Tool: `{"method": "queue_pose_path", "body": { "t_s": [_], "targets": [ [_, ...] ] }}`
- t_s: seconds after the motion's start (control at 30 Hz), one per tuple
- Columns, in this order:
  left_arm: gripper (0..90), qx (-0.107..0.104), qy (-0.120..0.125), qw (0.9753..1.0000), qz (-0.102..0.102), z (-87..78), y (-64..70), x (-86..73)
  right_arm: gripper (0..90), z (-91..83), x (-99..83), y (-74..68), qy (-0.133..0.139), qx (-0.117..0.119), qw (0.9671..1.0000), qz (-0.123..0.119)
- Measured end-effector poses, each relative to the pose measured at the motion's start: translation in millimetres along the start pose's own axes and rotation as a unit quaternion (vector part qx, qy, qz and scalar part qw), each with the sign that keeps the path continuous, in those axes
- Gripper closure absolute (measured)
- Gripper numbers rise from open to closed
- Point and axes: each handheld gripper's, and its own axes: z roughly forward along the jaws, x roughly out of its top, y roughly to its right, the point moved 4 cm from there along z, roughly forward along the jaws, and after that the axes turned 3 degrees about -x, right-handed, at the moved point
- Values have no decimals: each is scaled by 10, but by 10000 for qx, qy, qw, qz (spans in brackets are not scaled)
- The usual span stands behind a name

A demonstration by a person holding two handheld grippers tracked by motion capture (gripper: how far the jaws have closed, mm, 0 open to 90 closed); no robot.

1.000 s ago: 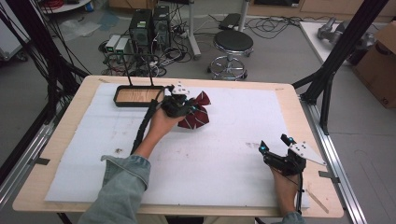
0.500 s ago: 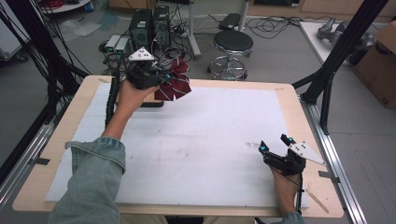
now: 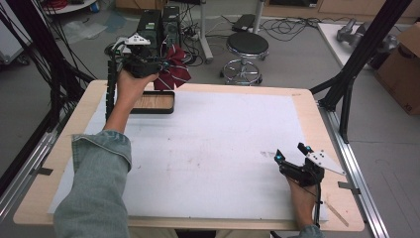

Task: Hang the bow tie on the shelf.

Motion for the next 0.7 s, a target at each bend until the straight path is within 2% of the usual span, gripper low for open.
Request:
{"method": "queue_pose_path", "body": {
  "t_s": [0.17, 0.37, 0.6, 0.7],
  "targets": [
    [746, 237, 79, 9996, -109, 16, -93, -8, 114, 5, 0, 0, 7, 21, 10000, -2],
    [746, 485, 279, 9977, -386, 7, -213, 26, 113, 4, -2, 0, -18, 30, 10000, 31],
    [746, 611, 235, 9962, -570, -25, -299, 25, 114, 11, -1, 10, -3, 40, 10000, 53],
    [746, 729, 173, 9954, -594, -38, -313, -2, 114, 13, -2, 11, -6, 40, 10000, 53]
  ]
}}
